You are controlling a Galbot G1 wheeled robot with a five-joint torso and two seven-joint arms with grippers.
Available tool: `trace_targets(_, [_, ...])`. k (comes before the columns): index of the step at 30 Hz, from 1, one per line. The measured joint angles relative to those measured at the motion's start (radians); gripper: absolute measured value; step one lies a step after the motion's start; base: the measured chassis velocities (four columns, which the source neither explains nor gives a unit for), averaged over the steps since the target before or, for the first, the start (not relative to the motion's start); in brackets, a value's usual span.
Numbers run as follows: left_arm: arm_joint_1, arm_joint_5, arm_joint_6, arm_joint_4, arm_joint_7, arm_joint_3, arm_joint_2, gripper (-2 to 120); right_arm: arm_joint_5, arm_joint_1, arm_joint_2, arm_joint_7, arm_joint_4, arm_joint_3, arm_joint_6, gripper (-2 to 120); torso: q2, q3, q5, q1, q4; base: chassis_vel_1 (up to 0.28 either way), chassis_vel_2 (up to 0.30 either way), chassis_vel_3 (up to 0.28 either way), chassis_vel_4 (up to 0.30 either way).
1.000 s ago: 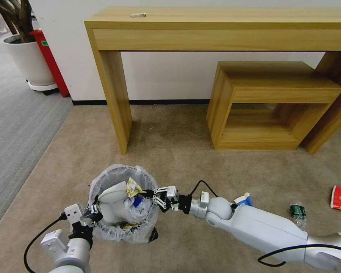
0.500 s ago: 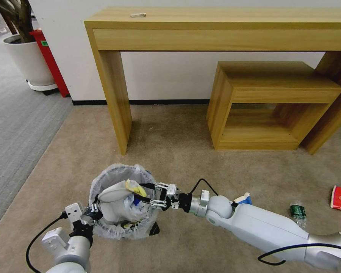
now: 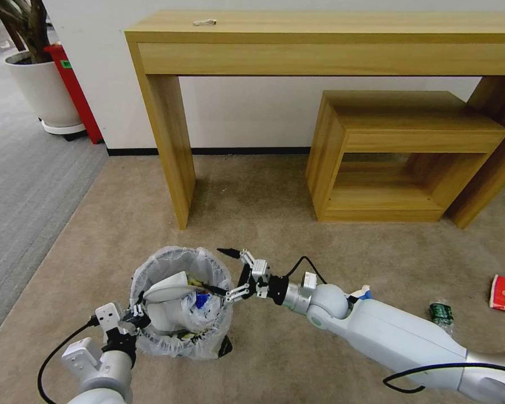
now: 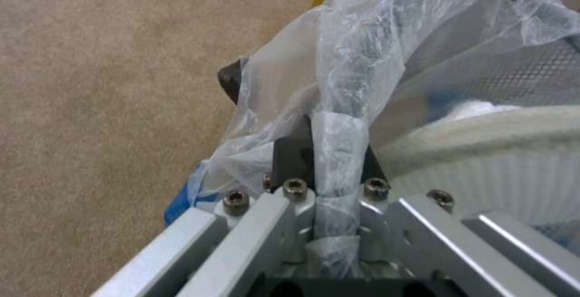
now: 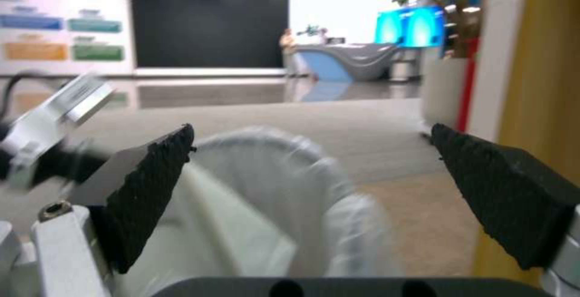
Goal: Pick up the trash bin and place the garbage on the floor into it.
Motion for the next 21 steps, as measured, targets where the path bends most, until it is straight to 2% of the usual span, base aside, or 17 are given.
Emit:
trace_targets(6, [0.005,0.004,0.0,-0.001,0.001,0.003,0.004,1,-0.001,-0.06,-0.025,0.145,0.062,0.154,-0.052,100,0.0,0.0,0.0001,0.0,0.0001,0.0,0.0,0.0,0.0])
trace_targets(7, [0.005,0.004,0.0,-0.001,0.001,0.003,0.004,1,-0.001,-0.06,-0.025,0.145,0.062,0.154,-0.052,100,0.0,0.0,0.0001,0.0,0.0001,0.0,0.0,0.0,0.0])
trace_targets(10, [0.005,0.009,0.0,-0.003,0.003,0.007,0.005,1,-0.01,-0.108,-0.044,0.217,0.086,0.262,-0.081,100,0.0,0.0,0.0001,0.0,0.0,0.0,0.0,0.0,0.0])
trace_targets(15, [0.007,0.013,-0.002,-0.004,0.008,0.009,0.006,1,-0.032,-0.163,-0.071,0.279,0.103,0.353,-0.102,100,0.0,0.0,0.0002,0.0,0.0002,0.0,0.0,0.0,0.0])
trace_targets(19, [0.011,0.02,-0.006,-0.006,0.02,0.007,0.012,1,-0.1,-0.265,-0.113,0.411,0.108,0.488,-0.138,100,0.0,0.0,0.0002,0.0,-0.0002,0.0,0.0,0.0,0.0])
trace_targets(21, [0.01,0.024,-0.008,-0.006,0.024,0.005,0.013,1,-0.115,-0.295,-0.12,0.449,0.109,0.524,-0.152,100,0.0,0.0,0.0002,0.0,0.0001,0.0,0.0,0.0,0.0])
